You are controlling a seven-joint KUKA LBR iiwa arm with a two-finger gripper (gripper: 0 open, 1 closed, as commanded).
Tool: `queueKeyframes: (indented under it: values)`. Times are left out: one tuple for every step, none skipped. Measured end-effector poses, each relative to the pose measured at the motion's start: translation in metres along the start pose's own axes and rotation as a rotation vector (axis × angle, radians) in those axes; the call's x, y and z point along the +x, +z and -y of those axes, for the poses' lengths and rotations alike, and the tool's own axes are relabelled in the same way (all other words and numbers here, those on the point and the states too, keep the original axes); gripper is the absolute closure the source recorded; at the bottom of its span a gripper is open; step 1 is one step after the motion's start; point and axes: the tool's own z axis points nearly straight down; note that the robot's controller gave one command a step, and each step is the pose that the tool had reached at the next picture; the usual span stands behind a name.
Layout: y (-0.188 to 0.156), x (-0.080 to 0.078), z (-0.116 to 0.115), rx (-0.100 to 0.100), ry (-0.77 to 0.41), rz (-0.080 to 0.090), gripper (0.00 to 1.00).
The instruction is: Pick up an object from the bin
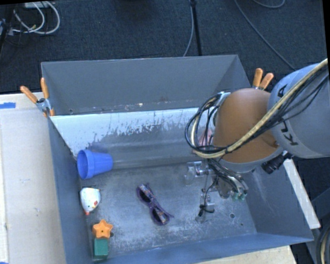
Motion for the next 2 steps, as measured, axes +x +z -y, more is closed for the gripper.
queueKeyframes:
  values:
    - [-0.004,-0.002,0.000,0.000,0.000,0.008,0.00]
    - [0.061,-0.007,-0.049,0.000,-0.073,0.003,0.00]
